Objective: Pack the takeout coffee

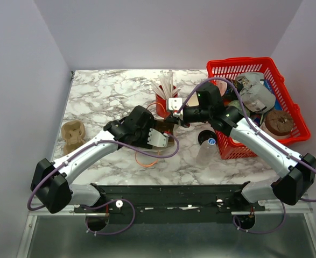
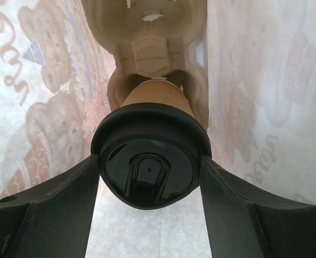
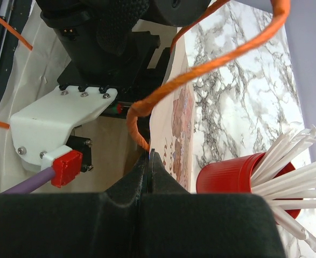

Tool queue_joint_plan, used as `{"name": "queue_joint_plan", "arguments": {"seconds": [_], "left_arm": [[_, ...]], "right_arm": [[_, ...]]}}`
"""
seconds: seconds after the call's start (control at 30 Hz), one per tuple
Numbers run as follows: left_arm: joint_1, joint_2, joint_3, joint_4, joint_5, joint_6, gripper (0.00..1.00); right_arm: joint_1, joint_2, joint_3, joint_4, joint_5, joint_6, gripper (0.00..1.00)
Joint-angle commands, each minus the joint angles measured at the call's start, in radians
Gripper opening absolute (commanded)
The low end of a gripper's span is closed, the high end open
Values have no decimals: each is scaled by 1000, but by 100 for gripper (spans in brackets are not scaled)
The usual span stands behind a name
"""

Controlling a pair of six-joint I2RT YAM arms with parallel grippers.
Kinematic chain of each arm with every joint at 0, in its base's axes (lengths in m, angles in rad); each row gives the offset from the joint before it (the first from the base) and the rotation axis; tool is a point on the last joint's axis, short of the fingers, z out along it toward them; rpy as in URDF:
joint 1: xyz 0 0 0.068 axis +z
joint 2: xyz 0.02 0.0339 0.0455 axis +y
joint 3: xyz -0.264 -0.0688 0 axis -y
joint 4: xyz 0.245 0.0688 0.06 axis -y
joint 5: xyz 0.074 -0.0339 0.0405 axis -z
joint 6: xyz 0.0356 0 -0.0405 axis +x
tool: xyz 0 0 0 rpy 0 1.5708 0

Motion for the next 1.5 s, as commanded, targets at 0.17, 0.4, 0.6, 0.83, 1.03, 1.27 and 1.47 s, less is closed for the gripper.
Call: {"name": "queue_joint_plan", "arguments": {"seconds": [0.17, 0.4, 0.6, 0.83, 1.03, 1.27, 1.47], "left_arm": [[-2, 35, -26, 71, -14, -22, 0], [9, 74, -43, 125, 6, -42, 0], [26, 100, -55, 159, 13, -43, 0], [46, 161, -45, 191, -7, -60, 0], [106, 169, -15, 174, 19, -137, 0], [147, 114, -80, 261, 108, -122, 0], [152, 132, -107, 332, 115, -168, 9]], "right_arm": [[7, -12, 7, 15, -57, 9, 0], [4, -6, 7, 14, -59, 26, 0], [-5, 2, 10, 12, -67, 29, 0], [-23, 16, 30, -9, -68, 38, 0], [-48, 29, 49, -55, -71, 17, 0], [-56, 43, 67, -106, -80, -36, 0], [-56, 55, 81, -140, -82, -66, 0]]}}
